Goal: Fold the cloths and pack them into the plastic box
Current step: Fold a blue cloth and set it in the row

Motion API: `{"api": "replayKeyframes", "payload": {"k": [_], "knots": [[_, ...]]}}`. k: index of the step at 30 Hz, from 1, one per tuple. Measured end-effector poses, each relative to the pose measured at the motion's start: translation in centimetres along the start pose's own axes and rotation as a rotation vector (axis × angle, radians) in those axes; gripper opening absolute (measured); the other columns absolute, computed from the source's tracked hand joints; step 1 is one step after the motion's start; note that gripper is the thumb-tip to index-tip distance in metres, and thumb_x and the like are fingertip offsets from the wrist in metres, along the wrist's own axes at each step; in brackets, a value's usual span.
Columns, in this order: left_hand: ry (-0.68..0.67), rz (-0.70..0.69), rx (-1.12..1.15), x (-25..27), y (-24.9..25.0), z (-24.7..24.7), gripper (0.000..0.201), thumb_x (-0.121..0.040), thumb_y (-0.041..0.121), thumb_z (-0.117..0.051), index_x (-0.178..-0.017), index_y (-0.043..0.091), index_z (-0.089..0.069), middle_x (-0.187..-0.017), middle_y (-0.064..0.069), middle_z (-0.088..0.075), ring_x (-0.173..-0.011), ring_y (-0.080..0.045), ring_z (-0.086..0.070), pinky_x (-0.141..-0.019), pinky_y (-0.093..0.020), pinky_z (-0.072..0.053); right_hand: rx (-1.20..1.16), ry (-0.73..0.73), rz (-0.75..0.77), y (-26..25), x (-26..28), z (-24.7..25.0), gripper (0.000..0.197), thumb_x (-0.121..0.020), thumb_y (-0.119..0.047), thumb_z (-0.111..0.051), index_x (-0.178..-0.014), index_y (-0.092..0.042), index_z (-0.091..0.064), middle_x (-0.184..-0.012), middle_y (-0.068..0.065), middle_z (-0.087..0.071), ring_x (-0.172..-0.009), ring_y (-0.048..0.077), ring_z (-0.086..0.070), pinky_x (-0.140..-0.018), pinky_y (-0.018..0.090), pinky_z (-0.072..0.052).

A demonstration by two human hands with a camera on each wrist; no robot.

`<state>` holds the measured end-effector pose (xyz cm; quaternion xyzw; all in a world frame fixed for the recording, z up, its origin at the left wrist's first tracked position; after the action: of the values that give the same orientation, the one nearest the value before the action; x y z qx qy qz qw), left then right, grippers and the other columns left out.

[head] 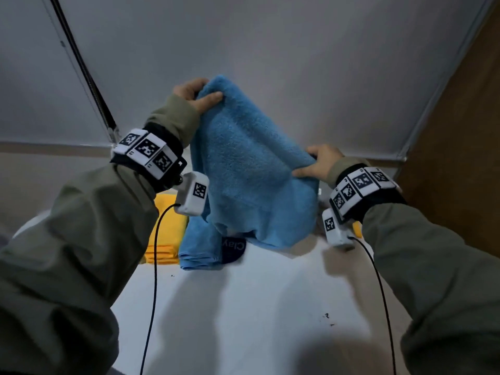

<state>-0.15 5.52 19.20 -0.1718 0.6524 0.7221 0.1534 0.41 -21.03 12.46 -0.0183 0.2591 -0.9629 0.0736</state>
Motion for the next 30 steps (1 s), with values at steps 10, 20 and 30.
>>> {"api": "replayKeyframes", "payload": {"k": [10,20,30], "knots": [[-0.301,0.021,-0.101,2.8,0.2,-6.3,0.007,-0.089,0.007,-0.055,-0.093,0.013,-0.056,-0.071,0.011,-0.062,-0.062,0.009,-0.057,-0.066,-0.011,-0.048,-0.527,0.118,0.344,-7.9,1.0,0.2,0.064,-0.072,-0.022,-0.079,-0.130,-0.019,-0.049,-0.117,0.002,-0.058,-0.109,0.017,-0.056,-0.098,0.032,-0.047],[-0.439,0.483,-0.699,7.1,-6.6,-4.2,0.036,-0.071,0.014,-0.074,-0.104,0.009,-0.063,-0.102,-0.012,-0.069,-0.093,-0.029,-0.066,-0.086,-0.042,-0.055,-0.621,0.210,0.246,-8.1,1.6,2.0,0.026,-0.090,-0.023,-0.059,-0.112,-0.011,-0.064,-0.104,0.005,-0.066,-0.100,0.022,-0.064,-0.096,0.039,-0.050],[-0.361,0.578,-1.272,8.3,-10.8,2.0,0.019,-0.082,0.009,-0.053,-0.097,0.013,-0.064,-0.087,-0.007,-0.056,-0.080,-0.026,-0.055,-0.074,-0.032,-0.047,-1.040,0.432,0.313,-6.4,2.5,4.7,0.023,-0.095,-0.012,-0.051,-0.076,-0.022,-0.060,-0.056,-0.016,-0.064,-0.056,-0.001,-0.060,-0.059,0.021,-0.051]]}}
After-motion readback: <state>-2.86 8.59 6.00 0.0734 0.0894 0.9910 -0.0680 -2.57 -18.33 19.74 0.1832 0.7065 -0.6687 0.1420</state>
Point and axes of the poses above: each hand's wrist, its own x-axis away from the middle knuckle, its own z-axis out of the back of the hand, y = z × x, the point moved 3 cm from there along -x, towards the middle knuckle
